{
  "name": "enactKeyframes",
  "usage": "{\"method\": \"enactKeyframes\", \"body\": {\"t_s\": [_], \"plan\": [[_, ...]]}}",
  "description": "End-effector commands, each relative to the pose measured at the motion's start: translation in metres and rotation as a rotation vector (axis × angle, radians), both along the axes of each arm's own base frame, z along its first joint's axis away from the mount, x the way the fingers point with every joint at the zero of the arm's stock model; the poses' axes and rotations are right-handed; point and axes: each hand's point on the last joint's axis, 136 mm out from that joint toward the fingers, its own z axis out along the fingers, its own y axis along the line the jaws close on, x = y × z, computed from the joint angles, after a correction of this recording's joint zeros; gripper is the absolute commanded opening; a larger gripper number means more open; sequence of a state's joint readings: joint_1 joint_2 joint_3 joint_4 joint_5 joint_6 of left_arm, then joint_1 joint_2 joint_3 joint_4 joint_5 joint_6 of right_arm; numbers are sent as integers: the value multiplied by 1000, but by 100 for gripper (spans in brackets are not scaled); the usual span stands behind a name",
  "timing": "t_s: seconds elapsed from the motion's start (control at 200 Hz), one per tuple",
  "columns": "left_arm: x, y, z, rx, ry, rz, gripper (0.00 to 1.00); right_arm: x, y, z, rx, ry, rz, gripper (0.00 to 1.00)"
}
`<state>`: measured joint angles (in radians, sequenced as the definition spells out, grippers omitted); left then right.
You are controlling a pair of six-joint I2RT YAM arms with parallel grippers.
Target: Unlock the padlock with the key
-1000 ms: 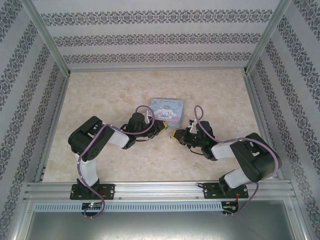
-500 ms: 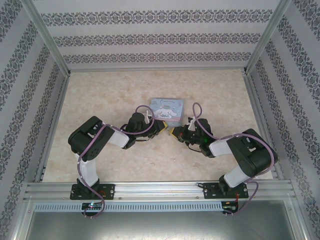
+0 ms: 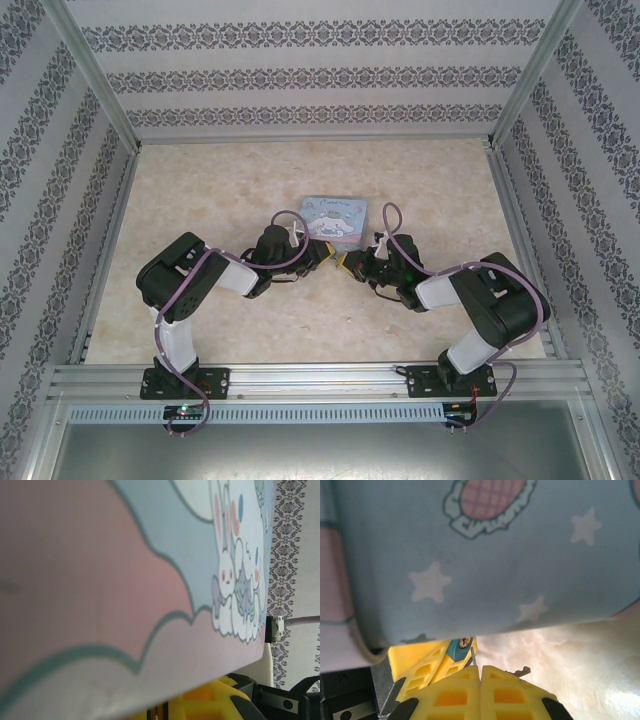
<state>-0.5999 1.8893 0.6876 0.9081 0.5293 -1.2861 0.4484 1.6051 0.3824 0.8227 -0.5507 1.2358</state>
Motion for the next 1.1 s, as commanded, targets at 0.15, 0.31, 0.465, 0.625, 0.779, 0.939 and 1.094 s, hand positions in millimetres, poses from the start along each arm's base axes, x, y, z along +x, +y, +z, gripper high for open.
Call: {"method": "enactKeyframes", "body": {"t_s": [0.15, 0.31, 0.465, 0.625, 0.779, 0.939, 1.094], "plan": [[0, -2, 20, -58, -31, -22, 0, 15, -3, 12, 28, -36, -22, 0], [1, -3, 21, -59, -32, -23, 0, 18, -4, 15, 36, -42, -21, 0], [2, -4, 21, -59, -33, -23, 0, 17, -1, 15, 39, -39, -9, 0], [2, -4, 21, -59, -32, -20, 0, 15, 0, 10, 35, -29, -2, 0], [3, -4, 22, -59, -32, -20, 0, 11, -2, 5, 27, -19, -6, 0], [3, -4, 23, -61, -34, -21, 0, 12, -1, 7, 32, -22, -6, 0], [3, -5, 22, -60, -33, -21, 0, 15, 1, 13, 41, -31, -1, 0]]}}
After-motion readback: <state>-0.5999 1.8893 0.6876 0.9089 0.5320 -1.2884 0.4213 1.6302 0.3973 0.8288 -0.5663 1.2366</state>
